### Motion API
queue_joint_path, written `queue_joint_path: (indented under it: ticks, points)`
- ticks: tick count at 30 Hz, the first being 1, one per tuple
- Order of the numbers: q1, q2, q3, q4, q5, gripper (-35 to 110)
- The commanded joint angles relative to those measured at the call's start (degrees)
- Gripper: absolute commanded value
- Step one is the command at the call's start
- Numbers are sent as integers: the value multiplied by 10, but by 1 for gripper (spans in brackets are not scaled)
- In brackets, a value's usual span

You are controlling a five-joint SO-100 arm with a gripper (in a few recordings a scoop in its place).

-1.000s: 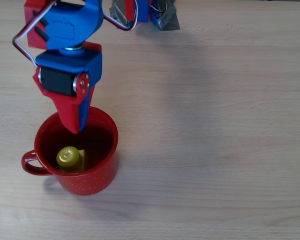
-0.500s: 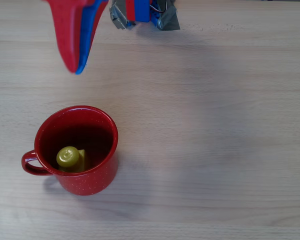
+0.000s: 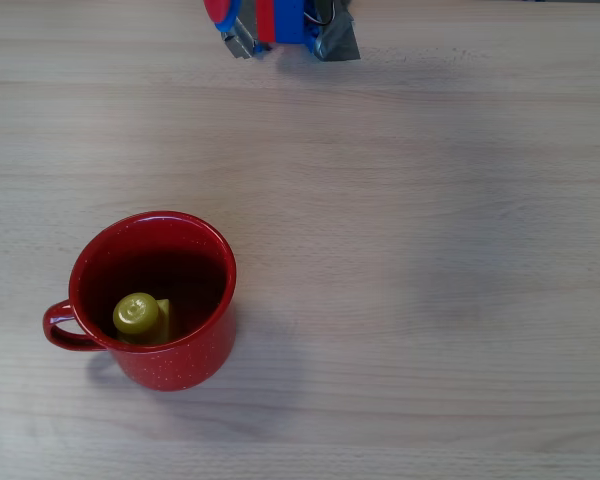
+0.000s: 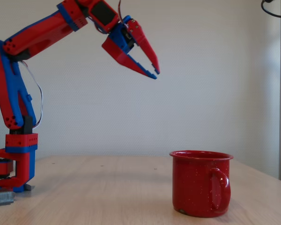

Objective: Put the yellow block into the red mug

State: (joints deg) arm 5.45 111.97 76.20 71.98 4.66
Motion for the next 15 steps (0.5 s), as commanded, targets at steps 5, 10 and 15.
queue_joint_path:
  ticks: [5,10,15]
  points:
    - [-3,180,178,-45,-7,0]
    - [-16,296,368,-80,-13,0]
    - [-47,387,532,-101,-25,0]
